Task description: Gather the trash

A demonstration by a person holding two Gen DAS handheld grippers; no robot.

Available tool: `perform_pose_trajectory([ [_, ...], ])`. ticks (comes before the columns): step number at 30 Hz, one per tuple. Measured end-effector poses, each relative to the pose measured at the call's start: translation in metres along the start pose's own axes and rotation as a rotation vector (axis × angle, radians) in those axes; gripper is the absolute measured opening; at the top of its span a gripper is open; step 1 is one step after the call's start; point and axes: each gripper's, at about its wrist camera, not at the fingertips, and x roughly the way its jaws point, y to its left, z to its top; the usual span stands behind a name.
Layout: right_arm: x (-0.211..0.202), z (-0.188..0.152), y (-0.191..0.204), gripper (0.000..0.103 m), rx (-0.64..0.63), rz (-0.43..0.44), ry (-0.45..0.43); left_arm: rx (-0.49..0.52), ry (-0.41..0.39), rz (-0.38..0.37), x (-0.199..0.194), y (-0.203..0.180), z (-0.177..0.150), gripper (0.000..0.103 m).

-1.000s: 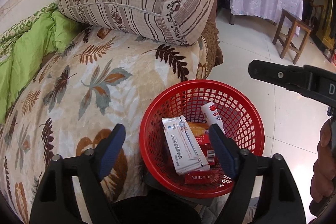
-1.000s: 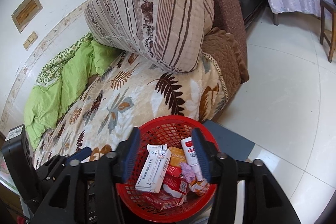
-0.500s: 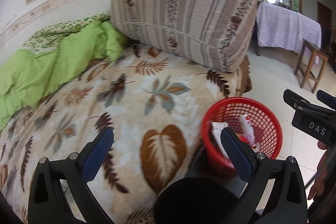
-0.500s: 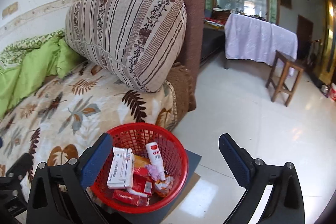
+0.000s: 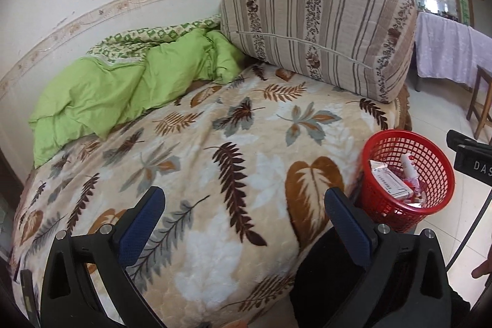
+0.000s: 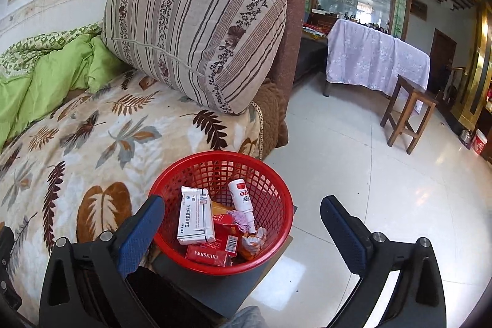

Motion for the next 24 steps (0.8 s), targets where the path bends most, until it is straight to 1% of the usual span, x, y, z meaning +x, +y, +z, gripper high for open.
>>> perform_pose_trajectory([
  [7, -0.009, -0.001, 0.011, 0.102, -0.029, -0.004, -0.020, -0.038, 0.013, 0.014, -0.001, 0.010, -0.006, 0.103],
  [12, -0.009, -0.001, 0.013, 0.102, -0.032, -0.004, -0.019, -0.013, 0.007, 0.044, -0.003, 0.006, -0.007, 0.103],
  [17, -0.006, -0.002, 0.012, 0.102, -0.031, -0.002, -0.004, -0.003, 0.016, 0.036, -0.004, 0.001, -0.008, 0.103],
  [24, -0.005, -0.002, 0.011, 0.102, -0.031, -0.001, -0.005, 0.001, 0.022, 0.039, -0.003, -0.003, -0.009, 0.103],
])
